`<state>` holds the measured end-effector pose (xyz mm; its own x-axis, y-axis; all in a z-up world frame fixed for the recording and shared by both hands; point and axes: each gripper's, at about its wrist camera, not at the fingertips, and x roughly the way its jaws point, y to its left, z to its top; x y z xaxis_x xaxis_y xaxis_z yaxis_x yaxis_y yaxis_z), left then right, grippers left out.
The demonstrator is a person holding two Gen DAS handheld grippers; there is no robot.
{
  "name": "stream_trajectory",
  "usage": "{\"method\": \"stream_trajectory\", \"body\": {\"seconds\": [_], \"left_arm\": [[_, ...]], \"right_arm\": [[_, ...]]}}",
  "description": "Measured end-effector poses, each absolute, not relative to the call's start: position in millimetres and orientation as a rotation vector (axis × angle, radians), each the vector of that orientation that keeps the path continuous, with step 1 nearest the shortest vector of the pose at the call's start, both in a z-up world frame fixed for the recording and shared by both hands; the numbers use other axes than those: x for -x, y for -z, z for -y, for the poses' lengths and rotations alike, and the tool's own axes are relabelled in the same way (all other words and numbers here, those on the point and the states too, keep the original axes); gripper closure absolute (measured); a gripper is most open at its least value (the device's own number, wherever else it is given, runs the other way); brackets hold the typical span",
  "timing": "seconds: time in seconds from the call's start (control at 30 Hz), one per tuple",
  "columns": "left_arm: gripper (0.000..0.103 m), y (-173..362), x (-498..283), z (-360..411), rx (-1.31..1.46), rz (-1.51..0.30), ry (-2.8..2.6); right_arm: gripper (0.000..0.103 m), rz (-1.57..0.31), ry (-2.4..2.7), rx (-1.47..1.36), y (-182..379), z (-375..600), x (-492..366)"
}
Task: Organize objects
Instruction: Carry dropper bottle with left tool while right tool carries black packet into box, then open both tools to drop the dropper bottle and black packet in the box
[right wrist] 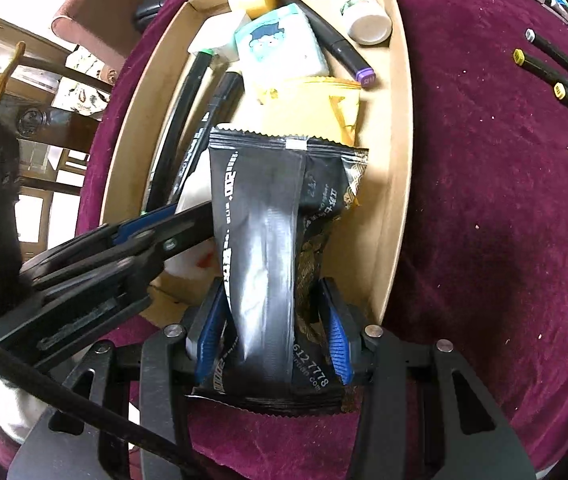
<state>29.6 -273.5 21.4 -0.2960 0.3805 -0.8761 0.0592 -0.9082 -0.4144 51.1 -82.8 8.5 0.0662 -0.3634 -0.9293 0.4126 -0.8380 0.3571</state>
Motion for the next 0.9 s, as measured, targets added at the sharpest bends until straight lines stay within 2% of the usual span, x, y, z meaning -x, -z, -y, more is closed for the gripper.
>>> {"method": "stream_trajectory", "body": {"seconds": [0.23, 0.8, 0.9], "left_arm": [[0.072, -41.9, -36.7, 281.7, 1.668, 0.616, -2.317], [0.071, -51.9, -45.0, 297.2, 1.659, 0.695, -2.342], [0.066, -52.2, -44.9, 297.9, 1.661, 0.706, -2.348]], "right_arm": [[0.059, -0.086, 1.851, -1.801, -1.0, 90.7, -34.6], [0.058, -0.156, 1.84, -1.802, 2.6, 109.1, -28.0], [0.058, -0.149, 1.826, -1.822, 3.9, 108.9, -28.9]]}}
